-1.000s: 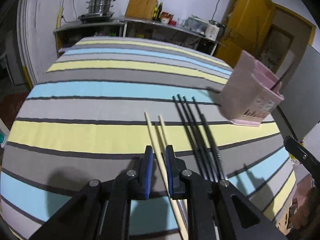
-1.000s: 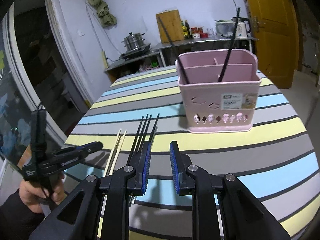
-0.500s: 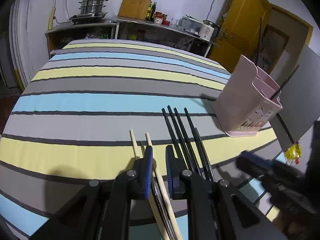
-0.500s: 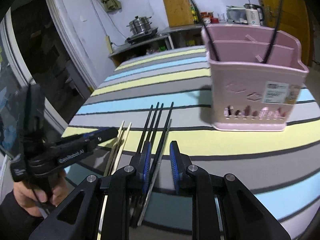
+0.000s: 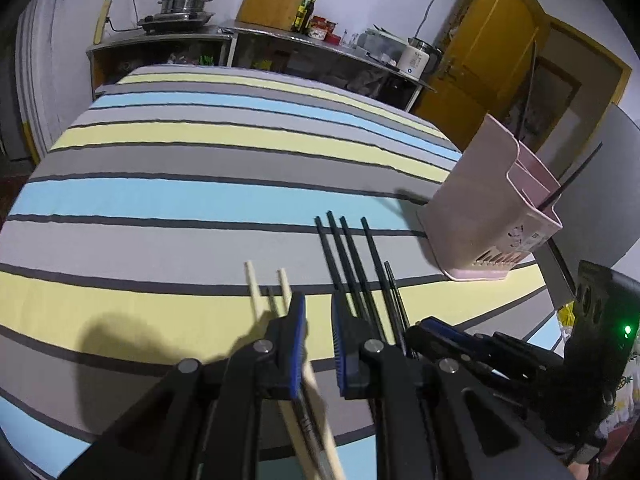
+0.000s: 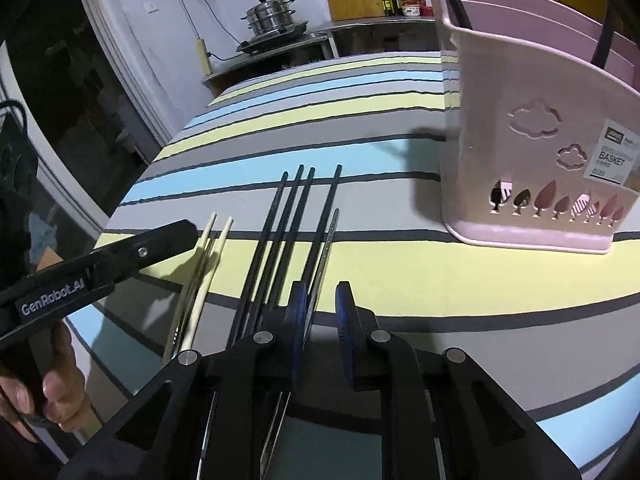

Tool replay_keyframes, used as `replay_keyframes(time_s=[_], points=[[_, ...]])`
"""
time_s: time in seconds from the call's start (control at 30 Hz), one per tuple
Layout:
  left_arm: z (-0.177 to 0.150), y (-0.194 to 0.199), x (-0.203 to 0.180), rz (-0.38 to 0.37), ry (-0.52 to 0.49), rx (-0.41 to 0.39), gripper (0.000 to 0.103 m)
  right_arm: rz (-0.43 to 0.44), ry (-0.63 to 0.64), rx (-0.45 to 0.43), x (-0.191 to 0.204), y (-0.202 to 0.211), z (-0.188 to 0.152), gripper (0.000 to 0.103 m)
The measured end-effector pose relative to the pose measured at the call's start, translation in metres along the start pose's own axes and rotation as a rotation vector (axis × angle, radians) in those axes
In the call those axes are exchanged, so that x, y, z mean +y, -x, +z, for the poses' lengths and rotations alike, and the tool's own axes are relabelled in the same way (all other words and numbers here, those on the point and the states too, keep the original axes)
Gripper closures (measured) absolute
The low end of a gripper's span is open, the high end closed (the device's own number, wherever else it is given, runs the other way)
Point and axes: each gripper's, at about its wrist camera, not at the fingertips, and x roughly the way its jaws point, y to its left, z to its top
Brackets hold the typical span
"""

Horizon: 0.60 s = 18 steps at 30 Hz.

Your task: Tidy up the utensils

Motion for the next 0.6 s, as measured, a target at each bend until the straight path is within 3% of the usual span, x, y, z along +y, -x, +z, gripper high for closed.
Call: replay_keyframes(time_s=[0.3,0.6], points=[[0.003,-0.032,-0.015,0.059,-0.012,0.078,0.089,-0.045,0.017,0.009,0.000,0.005,-0.002,0.091],[0.004,-0.037,-0.020,0.068,0.000,0.081,0.088,-0.042,-0.020,0.004,-0.011,0.009,-0.002,0.091]])
